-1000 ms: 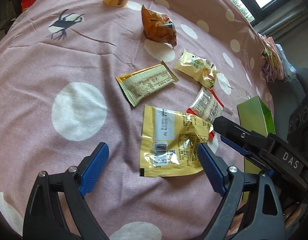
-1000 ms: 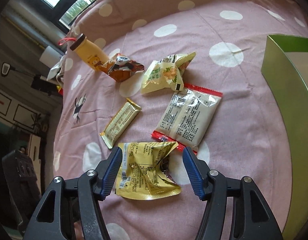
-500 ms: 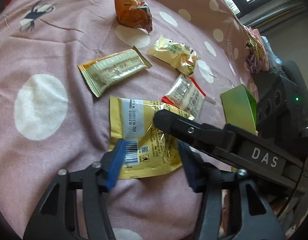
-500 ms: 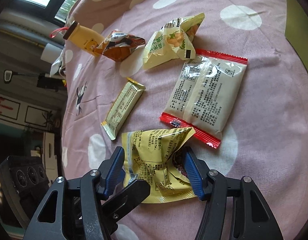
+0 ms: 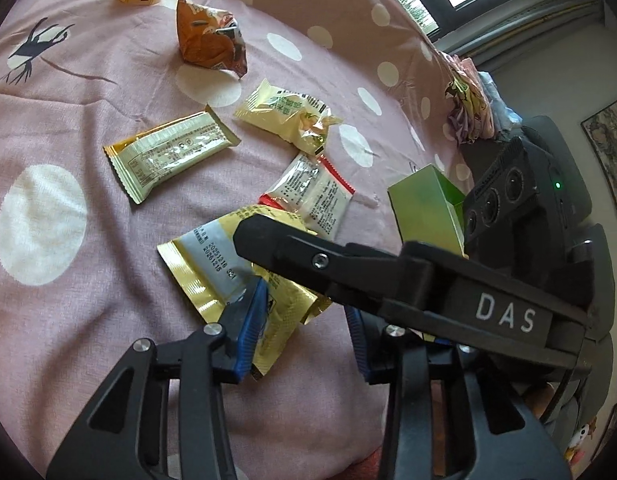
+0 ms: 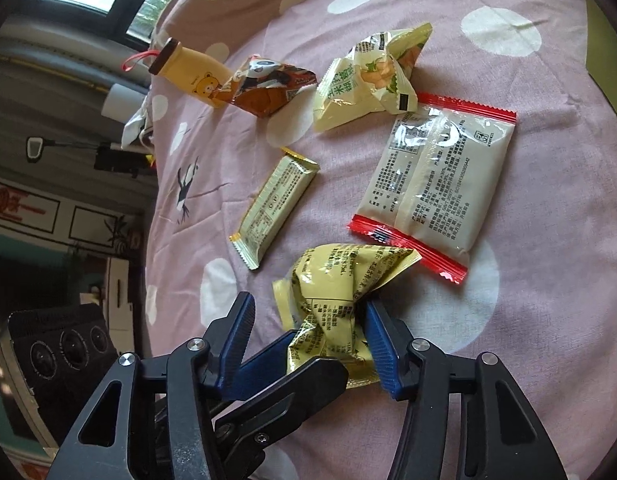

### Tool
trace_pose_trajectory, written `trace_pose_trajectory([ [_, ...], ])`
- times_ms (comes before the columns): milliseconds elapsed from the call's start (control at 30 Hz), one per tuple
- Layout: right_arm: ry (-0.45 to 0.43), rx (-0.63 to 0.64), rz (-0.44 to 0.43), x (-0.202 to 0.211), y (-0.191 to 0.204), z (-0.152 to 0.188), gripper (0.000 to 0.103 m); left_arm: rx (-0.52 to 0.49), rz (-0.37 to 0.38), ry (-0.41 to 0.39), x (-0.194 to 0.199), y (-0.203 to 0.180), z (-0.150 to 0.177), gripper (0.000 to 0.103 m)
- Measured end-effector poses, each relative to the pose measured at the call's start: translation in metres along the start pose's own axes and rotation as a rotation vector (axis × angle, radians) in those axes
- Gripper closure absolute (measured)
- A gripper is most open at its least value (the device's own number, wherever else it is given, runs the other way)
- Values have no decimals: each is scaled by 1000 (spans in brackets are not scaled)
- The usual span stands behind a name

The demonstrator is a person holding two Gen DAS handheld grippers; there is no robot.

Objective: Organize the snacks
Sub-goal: 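Lift the yellow crinkled bag and carry it toward the green box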

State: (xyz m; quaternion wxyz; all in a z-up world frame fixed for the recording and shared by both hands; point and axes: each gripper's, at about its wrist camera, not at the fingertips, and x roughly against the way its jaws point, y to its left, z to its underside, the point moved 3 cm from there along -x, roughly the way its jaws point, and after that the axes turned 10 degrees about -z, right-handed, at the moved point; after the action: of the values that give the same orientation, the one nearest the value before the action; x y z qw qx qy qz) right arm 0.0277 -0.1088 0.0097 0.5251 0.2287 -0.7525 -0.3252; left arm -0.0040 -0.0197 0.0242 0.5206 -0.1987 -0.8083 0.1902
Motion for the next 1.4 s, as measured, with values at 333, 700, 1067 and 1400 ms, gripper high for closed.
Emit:
trace_pose_trajectory([
  [333,-85,114,-53,28,32,5,45,-101,26,-181,34,-22,-1,65],
  [700,-204,257,-81,60,67,14,45,-168,65,-340,63,-34,1,65],
  [1067,-297,375,-89,83,98,26,45,-223,104,-462,91,-44,7,65],
  [1400,-329,433,-80,95,106,34,45,-275,113,-516,99,-54,14,65],
])
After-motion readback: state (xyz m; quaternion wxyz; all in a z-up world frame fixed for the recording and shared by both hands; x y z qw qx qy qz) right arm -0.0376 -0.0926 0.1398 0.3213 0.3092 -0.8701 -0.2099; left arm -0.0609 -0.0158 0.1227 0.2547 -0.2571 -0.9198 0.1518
